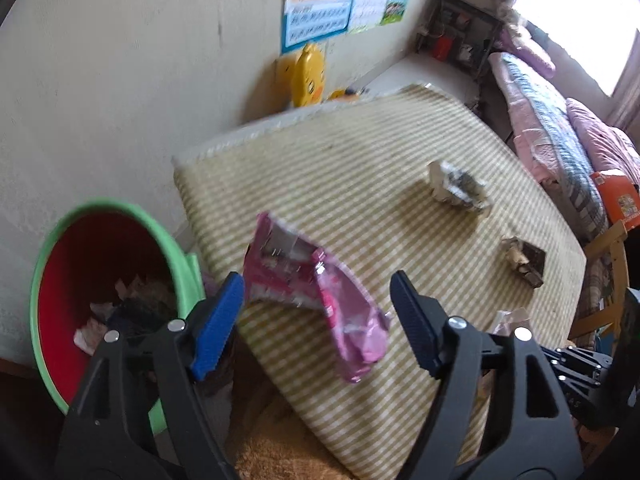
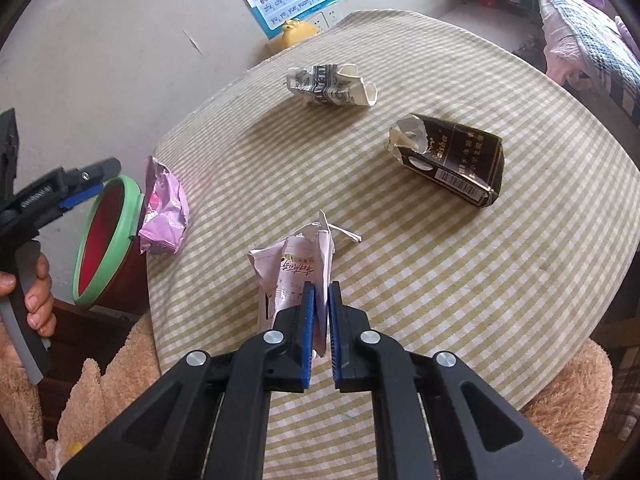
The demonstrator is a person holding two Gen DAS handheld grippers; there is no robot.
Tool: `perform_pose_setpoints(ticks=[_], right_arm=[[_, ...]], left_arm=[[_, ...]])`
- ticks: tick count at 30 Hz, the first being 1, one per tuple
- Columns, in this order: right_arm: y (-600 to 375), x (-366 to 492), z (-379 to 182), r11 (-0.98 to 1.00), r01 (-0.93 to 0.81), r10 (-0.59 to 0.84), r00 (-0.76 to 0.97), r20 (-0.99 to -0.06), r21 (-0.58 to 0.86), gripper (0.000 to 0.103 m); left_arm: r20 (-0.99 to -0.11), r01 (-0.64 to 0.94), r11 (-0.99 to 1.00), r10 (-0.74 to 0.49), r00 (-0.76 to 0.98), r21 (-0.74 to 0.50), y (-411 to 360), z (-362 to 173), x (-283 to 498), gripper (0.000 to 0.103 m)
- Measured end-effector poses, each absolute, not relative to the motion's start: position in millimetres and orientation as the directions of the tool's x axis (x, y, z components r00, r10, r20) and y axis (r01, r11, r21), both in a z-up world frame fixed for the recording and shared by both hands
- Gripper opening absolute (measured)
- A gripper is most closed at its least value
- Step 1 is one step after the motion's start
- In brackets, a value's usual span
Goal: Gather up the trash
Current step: 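Grasp the white-pink milk carton with the right tool, then carry the pink foil wrapper and white-pink carton over the red bucket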
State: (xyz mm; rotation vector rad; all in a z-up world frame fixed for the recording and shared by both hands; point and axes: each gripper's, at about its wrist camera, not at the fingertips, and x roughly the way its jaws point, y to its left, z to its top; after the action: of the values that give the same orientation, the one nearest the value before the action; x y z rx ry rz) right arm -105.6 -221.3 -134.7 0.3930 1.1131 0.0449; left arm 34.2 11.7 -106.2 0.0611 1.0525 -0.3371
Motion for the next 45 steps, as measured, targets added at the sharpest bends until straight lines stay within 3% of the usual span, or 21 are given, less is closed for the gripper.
perform_pose_setpoints(ticks=[3, 4, 5, 9, 11, 12, 13, 14, 15, 17, 32, 45], right_arm=[[-221.9, -105.5, -135.0, 0.925, 0.158, 0.243, 0.452, -0.859, 0.345, 0.015], [-222.9, -105.6, -134.4, 0.924, 0.162, 0.243, 0.455, -0.857, 0.348, 0.025], [-223.8, -105.5, -133.7, 0.922, 0.164, 0.244, 0.46, -0.854, 0.352, 0.031], [-227.0, -105.4, -132.5, 0.909, 0.175, 0.261, 0.469, -0.844, 0.379, 0.031], [-227.8, -103.5, -136.2, 0.901, 0.185, 0.274, 0.457, -0.846, 0.392, 0.031], [-228.1, -102.7, -137.1, 0.897, 0.188, 0.281, 0.455, -0.845, 0.4, 0.03], [-228.8, -101.8, -138.1, 0.89, 0.192, 0.293, 0.454, -0.841, 0.414, 0.025], [-228.5, -101.4, -138.1, 0.887, 0.193, 0.299, 0.454, -0.839, 0.42, 0.01], [-227.5, -100.9, -137.5, 0.889, 0.193, 0.294, 0.453, -0.842, 0.415, 0.005], [-225.5, -100.9, -135.1, 0.896, 0.19, 0.282, 0.455, -0.845, 0.401, 0.005], [-202.6, -83.9, -96.7, 0.902, 0.134, 0.28, 0.544, -0.791, 0.411, 0.005], [-159.4, -47.6, -63.4, 0.915, 0.026, 0.316, 0.574, -0.756, 0.402, 0.005]], left_arm=[[-0.896, 0.26, 0.953, -0.249, 0.368, -0.158, 11.4, -130.9, 38.3, 0.072], [-0.907, 0.256, 0.954, -0.244, 0.344, -0.159, 8.7, -139.4, 38.3, 0.071], [-0.913, 0.257, 0.954, -0.239, 0.331, -0.156, 7.0, -144.8, 37.8, 0.063], [-0.929, 0.262, 0.954, -0.221, 0.297, -0.144, -3.5, -162.6, 34.8, 0.032], [-0.927, 0.272, 0.953, -0.217, 0.306, -0.134, -7.5, -161.7, 31.8, 0.021], [-0.926, 0.277, 0.953, -0.213, 0.312, -0.126, -8.9, -160.4, 29.8, 0.011], [-0.924, 0.278, 0.954, -0.204, 0.323, -0.113, -9.7, -157.7, 27.9, 0.009], [-0.921, 0.276, 0.955, -0.203, 0.332, -0.111, -9.1, -156.2, 27.2, 0.009], [-0.918, 0.271, 0.956, -0.203, 0.341, -0.111, -7.8, -153.4, 27.0, 0.008], [-0.908, 0.261, 0.959, -0.201, 0.367, -0.107, -4.8, -145.6, 25.5, 0.004], [-0.801, 0.29, 0.957, -0.193, 0.566, -0.025, -0.3, -85.5, 20.3, 0.003], [-0.762, 0.203, 0.979, -0.154, 0.629, -0.03, 41.4, -69.0, 23.5, 0.003]])
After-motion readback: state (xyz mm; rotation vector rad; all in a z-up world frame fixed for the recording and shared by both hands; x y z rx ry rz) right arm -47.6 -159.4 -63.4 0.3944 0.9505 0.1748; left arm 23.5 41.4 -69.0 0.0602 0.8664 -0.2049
